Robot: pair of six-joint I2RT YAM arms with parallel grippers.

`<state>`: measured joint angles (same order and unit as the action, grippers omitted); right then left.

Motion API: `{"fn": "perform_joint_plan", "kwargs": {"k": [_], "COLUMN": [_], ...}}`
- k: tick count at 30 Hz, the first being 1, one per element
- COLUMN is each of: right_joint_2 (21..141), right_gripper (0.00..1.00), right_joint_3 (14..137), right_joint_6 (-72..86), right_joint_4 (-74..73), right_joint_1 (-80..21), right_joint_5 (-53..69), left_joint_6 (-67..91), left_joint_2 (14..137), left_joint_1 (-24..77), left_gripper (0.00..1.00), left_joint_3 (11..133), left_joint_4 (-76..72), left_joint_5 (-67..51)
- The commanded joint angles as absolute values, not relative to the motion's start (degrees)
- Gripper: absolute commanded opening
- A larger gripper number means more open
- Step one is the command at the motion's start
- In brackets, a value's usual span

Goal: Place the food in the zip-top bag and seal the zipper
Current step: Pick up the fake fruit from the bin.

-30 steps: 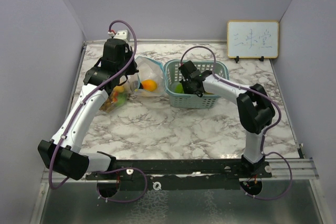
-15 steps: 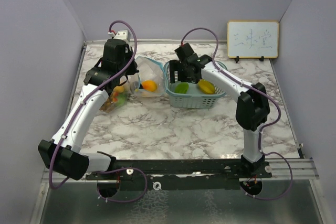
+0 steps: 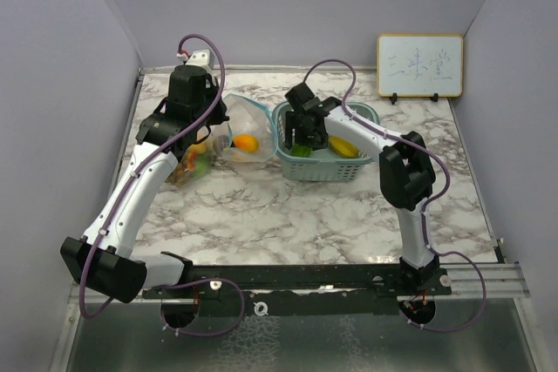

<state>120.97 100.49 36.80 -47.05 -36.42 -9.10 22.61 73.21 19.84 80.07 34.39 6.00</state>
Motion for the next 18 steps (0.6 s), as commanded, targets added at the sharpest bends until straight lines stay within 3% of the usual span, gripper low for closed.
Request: {"fn": "perform_joint_plan", "kwargs": {"k": [1, 3, 6, 8, 11, 18], "right_joint_2": [121.47, 120.14, 118.43, 117.24, 114.67, 105.81], "right_gripper": [0.68, 0.58, 0.33, 0.21, 0.14, 0.11], "right_joint_3": [95.80, 93.20, 91.45, 92.08, 93.06, 94.99], "right_joint_6": [37.54, 37.04, 36.34, 35.38, 33.36, 23.62], "right_joint_4": [-48.16, -46.75, -45.69, -45.60, -44.79, -40.56], "right_joint_1": [-36.74, -36.74, -36.74, -36.74, -36.74, -36.73], "right_joint_5": [-9.56, -9.64, -11.33, -13.18, -16.00, -14.94], "left_joint_6": [22.35, 22.27, 22.26, 22.30, 22.35, 21.99], "left_joint_2": [72.02, 72.07, 72.24, 72.41, 72.64, 73.61], "left_joint_1": [19.40, 19.33, 19.28, 19.20, 19.25, 19.16], "left_gripper": [0.00, 0.00, 0.00, 0.00, 0.00, 0.00], "left_joint_3": [79.64, 79.60, 79.50, 79.56, 79.75, 80.87], "left_joint_4": [32.99, 32.88, 32.76, 32.68, 32.58, 32.69], "left_joint_5": [5.85, 5.76, 5.65, 5.63, 5.54, 5.71]}}
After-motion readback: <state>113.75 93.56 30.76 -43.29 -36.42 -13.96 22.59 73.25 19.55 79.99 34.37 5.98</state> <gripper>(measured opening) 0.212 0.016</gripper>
